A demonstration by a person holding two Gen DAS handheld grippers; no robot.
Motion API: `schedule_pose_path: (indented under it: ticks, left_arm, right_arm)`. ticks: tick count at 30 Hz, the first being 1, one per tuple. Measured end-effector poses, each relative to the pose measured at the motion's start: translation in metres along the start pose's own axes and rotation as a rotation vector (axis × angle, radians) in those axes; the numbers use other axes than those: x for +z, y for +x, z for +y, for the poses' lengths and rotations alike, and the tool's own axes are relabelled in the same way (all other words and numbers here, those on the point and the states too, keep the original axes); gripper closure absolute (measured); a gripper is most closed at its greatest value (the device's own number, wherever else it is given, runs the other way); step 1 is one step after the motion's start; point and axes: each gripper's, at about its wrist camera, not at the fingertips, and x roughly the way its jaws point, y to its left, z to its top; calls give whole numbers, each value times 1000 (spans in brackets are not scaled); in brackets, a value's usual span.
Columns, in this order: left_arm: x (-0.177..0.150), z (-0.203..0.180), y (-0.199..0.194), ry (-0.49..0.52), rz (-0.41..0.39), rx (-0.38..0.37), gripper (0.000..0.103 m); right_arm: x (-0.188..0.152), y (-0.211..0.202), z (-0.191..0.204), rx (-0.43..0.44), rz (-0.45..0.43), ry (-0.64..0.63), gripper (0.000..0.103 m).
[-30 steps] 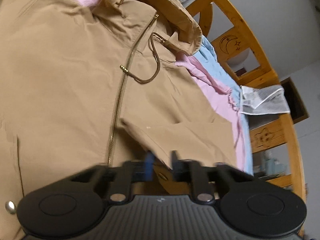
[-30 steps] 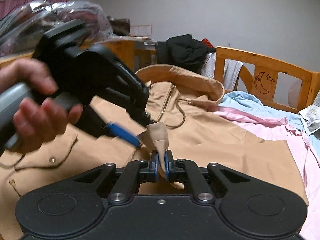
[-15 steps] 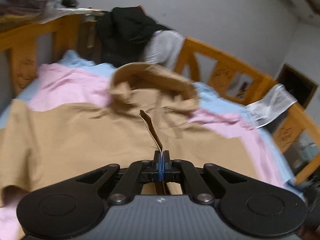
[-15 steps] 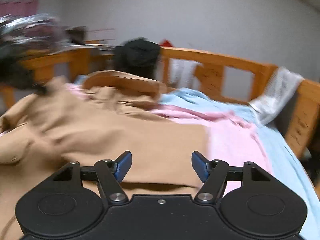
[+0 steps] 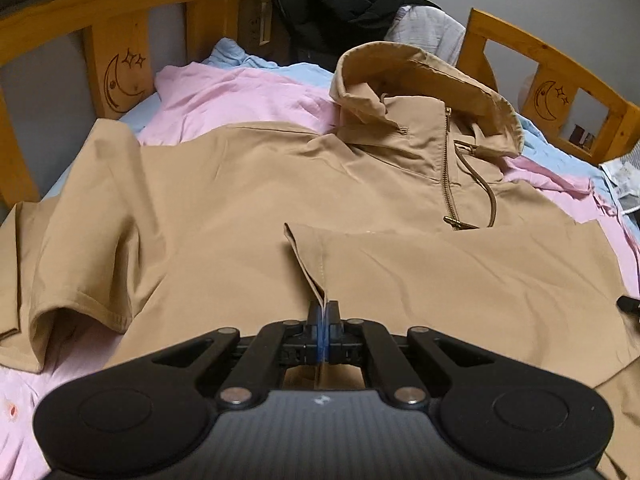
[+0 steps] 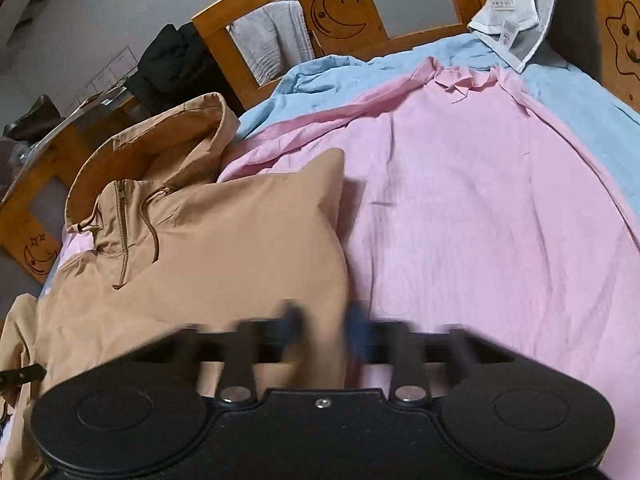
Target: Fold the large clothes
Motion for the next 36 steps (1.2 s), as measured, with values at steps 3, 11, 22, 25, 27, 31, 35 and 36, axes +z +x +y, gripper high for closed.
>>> schedule_pose_path:
  ticks: [3, 11, 22, 25, 27, 31, 35, 36]
  left_arm:
    - [0, -2, -9, -4, -9, -24, 103]
    - [-13, -14, 15, 41, 12, 39, 103]
    - [-14, -14, 17, 37, 39, 26, 92]
    - [-12, -13, 10, 13, 53, 8, 64]
    - [-14, -7, -7, -7, 34, -15, 36]
    - [-27, 20, -57, -17, -51, -5, 23]
    - [-47, 56, -95, 64, -147, 260, 16]
    - [-50, 68, -99, 93, -149, 343, 16]
  right_arm:
    - [7, -22, 8, -8, -86, -76, 102]
    - [3, -14, 12, -261, -132, -296, 103]
    - [-20, -42, 18, -146, -101, -244, 81]
    - [-35, -19, 30, -214, -29, -349, 81]
    - [-36, -17, 33, -243, -38, -375, 76]
    - [-32, -37, 40, -207, -78, -368, 51]
    - [-40, -60, 62, -123, -115, -445, 29]
    - [-42, -63, 69, -99, -120, -452, 25]
